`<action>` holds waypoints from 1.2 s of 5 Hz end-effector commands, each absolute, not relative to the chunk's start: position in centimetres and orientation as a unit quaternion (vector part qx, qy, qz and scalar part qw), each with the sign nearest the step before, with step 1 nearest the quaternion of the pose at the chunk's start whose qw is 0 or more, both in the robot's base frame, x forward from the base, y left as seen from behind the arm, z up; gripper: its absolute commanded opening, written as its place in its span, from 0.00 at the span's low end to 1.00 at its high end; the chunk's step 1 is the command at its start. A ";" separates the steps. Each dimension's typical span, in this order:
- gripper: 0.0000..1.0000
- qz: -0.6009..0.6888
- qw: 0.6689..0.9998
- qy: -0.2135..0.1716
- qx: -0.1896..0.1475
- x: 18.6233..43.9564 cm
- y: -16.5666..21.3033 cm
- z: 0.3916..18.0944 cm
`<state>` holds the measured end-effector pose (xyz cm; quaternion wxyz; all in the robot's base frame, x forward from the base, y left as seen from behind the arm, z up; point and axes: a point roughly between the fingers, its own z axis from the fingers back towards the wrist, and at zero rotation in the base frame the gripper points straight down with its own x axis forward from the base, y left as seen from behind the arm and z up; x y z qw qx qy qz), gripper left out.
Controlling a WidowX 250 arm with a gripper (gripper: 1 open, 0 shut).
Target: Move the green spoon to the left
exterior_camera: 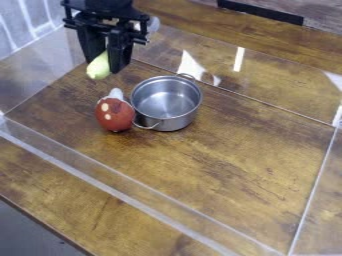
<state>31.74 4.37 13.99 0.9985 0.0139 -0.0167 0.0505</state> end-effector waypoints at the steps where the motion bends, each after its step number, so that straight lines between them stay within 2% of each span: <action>1: 0.00 0.071 0.995 -0.062 0.019 31.6 3.1 16.7; 2: 0.00 0.099 0.993 -0.058 0.021 31.0 2.5 16.3; 5: 0.00 0.138 0.989 -0.056 0.021 32.7 1.2 14.8; 6: 0.00 0.105 0.992 -0.060 0.020 32.4 -0.1 15.3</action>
